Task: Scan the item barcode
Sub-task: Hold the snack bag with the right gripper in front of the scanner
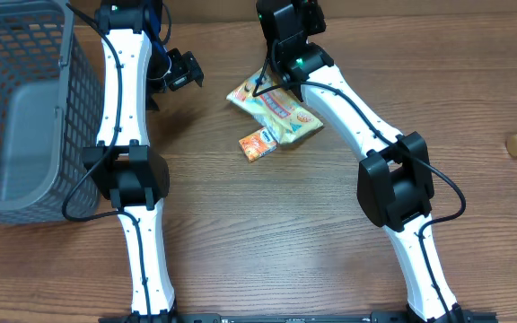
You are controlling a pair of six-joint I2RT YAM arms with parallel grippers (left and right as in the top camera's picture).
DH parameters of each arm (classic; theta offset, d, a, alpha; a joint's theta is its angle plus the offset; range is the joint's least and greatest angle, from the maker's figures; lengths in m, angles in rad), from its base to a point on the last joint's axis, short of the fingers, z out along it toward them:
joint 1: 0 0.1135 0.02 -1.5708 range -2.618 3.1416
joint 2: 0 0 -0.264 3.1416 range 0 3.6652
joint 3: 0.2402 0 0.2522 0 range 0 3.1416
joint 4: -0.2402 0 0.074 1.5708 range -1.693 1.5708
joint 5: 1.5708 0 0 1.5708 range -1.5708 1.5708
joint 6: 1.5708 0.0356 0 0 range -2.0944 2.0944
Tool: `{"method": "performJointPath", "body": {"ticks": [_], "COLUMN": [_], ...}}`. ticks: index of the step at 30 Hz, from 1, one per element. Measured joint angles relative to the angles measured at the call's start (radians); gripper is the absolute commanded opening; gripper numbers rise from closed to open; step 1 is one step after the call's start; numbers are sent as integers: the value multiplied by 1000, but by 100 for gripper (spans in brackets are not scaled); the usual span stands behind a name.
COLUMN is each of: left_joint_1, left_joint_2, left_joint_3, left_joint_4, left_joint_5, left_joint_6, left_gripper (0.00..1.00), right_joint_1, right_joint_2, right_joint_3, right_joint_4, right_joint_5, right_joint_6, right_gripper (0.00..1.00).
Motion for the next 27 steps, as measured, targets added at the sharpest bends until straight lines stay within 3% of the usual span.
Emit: {"method": "performJointPath", "body": {"ticks": [6,7,9,12,13,19,27], "left_joint_1": [0,0,0,0,0,0,0], "left_joint_2": [0,0,0,0,0,0,0], "left_joint_3": [0,0,0,0,0,0,0], "left_joint_4": [-1,0,-1,0,0,0,0], "left_joint_5": [0,0,0,0,0,0,0], "left_joint_6": [0,0,0,0,0,0,0], "left_gripper": [100,100,100,100,100,100,100], "right_joint_1": [-1,-2,-7,-33,-37,-46,-12], "right_joint_2": [-14,-24,-33,-48,-48,-48,-48], "right_joint_3": [7,6,7,6,6,5,-111], "right_joint_4": [-412,-535,-623,-732,-742,-800,-775], "right_joint_5": [-94,-185,-351,-710,-767,-959,-1036], "right_joint_6": [153,192,219,189,167,110,41], "right_gripper": [29,35,40,68,72,77,78]}}
